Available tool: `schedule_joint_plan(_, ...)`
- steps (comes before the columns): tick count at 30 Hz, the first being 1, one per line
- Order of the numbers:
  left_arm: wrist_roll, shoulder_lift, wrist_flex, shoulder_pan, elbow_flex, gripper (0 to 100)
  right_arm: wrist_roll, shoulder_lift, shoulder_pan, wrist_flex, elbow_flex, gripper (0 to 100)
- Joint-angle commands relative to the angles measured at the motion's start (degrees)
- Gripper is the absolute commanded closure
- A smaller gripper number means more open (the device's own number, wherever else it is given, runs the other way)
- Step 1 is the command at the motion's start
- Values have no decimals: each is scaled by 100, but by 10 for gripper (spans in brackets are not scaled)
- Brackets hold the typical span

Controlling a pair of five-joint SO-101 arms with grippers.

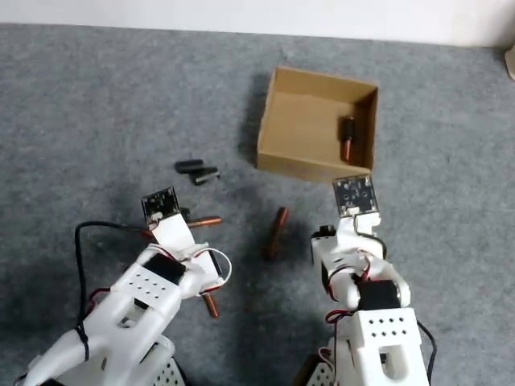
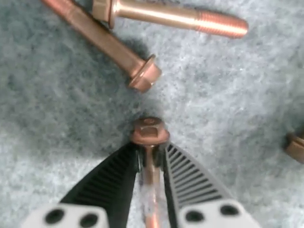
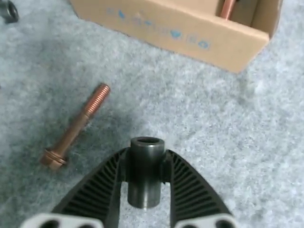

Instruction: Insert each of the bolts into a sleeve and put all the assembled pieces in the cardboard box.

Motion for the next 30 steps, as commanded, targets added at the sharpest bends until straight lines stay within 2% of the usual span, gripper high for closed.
schedule_joint_plan(1,9,-84,-70,163,-40,993,79,-75,57,-224,-40,994)
schedule_joint_plan(6,-229,-92,-26,136,-523,993,79,-75,57,-224,-40,994)
schedule_joint_plan(11,-958,-92,862,136,-1323,993,79,-75,57,-224,-40,994)
schedule_joint_plan(14,-2040,-92,1292,101,-1824,993,79,-75,57,-224,-40,994)
schedule_joint_plan(19,-3947,-92,1275,92,-2756,993,79,-75,57,-224,-40,994)
schedule_joint_plan(23,-4545,-92,853,92,-3371,993,79,-84,57,-242,-84,994)
schedule_joint_plan(30,-4589,-101,-396,31,-3829,993,70,-84,22,-892,-84,994)
